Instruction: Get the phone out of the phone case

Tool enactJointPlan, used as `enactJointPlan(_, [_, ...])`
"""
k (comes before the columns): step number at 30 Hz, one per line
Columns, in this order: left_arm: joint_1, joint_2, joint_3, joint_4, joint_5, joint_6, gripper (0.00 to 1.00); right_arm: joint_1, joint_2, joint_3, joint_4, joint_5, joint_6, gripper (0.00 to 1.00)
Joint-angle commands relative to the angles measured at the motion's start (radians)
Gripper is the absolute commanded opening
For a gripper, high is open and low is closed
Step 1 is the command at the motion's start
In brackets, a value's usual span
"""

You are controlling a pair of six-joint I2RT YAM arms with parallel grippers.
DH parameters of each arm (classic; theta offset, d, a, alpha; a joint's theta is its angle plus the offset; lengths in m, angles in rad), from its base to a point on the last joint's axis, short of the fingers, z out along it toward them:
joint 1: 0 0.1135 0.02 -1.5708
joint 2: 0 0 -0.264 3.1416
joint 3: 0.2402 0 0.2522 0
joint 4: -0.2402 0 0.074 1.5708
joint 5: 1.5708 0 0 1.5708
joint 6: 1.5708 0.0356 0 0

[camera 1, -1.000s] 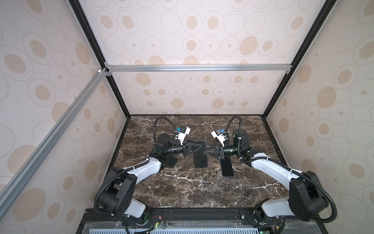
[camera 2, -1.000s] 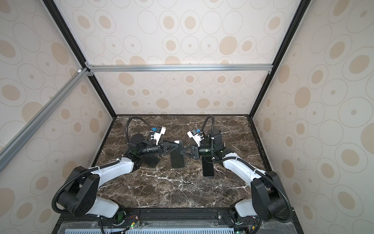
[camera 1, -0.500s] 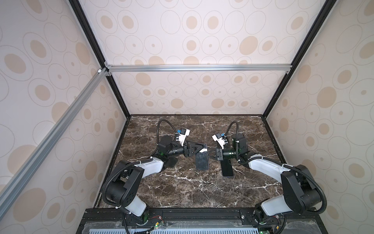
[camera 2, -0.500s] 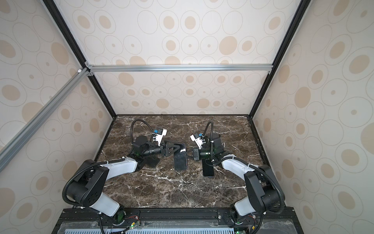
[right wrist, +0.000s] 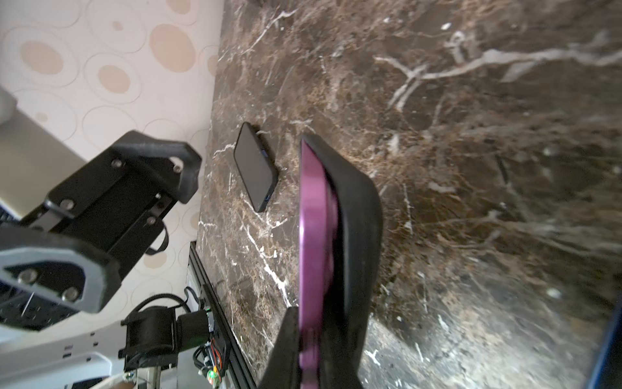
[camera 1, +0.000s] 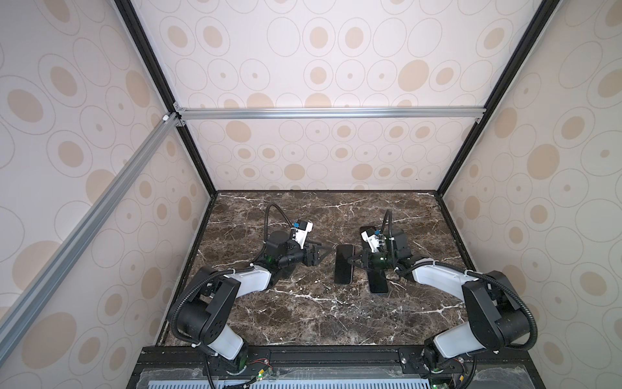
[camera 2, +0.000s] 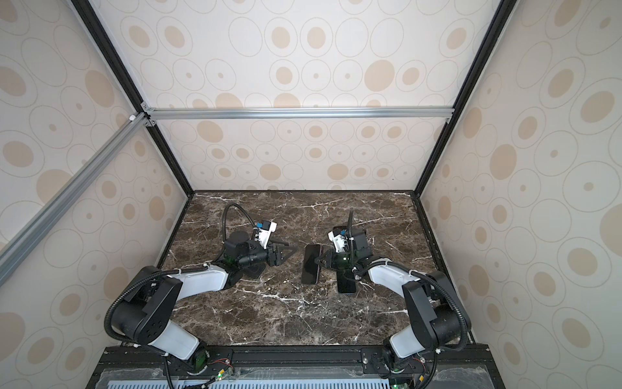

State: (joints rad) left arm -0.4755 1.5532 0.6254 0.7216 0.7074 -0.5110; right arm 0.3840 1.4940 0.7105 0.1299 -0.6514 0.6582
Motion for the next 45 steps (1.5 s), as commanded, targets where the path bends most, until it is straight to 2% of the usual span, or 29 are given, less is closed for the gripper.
enactJointPlan(1, [-0.041,-0.044,-0.018,-0.054,-0.061,0.059,0.71,0.02,-0.032,0.004,0.005,0.072,0.099,0.0])
enactJointPlan(9, [-0.123,-0.064,-0.053,-0.071,-0.151,0.048,0.75,0.051,-0.056,-0.017,0.07,0.148,0.212,0.0])
enactJointPlan(13, [-0.166,-0.054,-0.055,-0.075,-0.188,0.042,0.87,0.063,-0.062,-0.025,0.111,0.159,0.251,0.0])
enactJointPlan(15, [-0.189,-0.054,-0.059,-0.076,-0.227,0.04,0.98,0.07,-0.067,-0.025,0.12,0.165,0.262,0.0])
enactJointPlan(26, [-0.29,-0.059,-0.039,-0.148,-0.445,0.08,0.99,0.088,-0.087,-0.024,0.148,0.202,0.308,0.0])
enactJointPlan(32, [-0.321,-0.036,-0.01,-0.192,-0.49,0.111,0.99,0.095,-0.088,-0.017,0.15,0.201,0.314,0.0])
enactJointPlan(40, [-0.323,-0.034,-0.009,-0.187,-0.574,0.074,0.97,0.099,-0.09,-0.017,0.166,0.188,0.331,0.0])
enactJointPlan(45, [-0.326,-0.02,0.008,-0.179,-0.575,0.072,0.97,0.104,-0.091,-0.014,0.17,0.19,0.339,0.0])
